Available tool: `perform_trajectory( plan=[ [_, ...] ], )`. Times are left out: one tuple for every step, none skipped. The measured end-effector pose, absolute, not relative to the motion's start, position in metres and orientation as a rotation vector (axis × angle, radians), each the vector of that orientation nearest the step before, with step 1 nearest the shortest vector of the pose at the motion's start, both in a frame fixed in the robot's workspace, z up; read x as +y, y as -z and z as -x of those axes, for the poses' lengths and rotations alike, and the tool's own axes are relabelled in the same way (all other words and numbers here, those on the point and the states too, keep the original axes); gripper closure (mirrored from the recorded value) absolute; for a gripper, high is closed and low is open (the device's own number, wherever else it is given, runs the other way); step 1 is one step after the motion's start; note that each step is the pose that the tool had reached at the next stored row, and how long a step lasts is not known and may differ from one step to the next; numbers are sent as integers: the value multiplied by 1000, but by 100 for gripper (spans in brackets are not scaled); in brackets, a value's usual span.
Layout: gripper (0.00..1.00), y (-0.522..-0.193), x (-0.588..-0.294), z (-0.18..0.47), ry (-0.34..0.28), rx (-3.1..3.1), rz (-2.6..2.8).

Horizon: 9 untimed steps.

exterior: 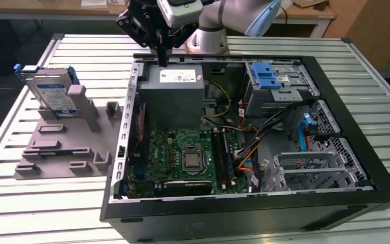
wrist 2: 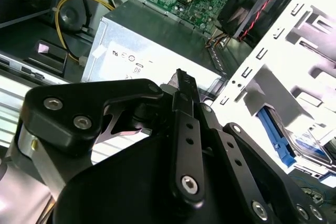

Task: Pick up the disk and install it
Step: 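Reach for the disk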

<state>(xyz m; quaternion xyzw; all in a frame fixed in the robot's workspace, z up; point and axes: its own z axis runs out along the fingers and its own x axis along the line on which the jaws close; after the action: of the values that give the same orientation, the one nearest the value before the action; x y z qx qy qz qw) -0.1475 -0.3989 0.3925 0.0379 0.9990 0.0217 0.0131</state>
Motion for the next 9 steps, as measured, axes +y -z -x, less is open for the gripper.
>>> perform_trajectory(
  plan=[
    [89, -392, -399, 148, -68, 3112, -118],
    [89, -392, -399, 149, -68, 3112, -118],
    [89, -392, -399, 149, -68, 3113, -118],
    [89, -392, -399, 150, -68, 3113, -118],
    [89, -392, -399, 151, -68, 3112, -118],
    [89, -392, -399, 151, -68, 3113, -118],
    [89, -392, -399, 152, -68, 3112, -118],
    [89, -392, -399, 152, -68, 3112, -118],
    [89, -392, -399, 153, -68, 3112, -118]
  ],
)
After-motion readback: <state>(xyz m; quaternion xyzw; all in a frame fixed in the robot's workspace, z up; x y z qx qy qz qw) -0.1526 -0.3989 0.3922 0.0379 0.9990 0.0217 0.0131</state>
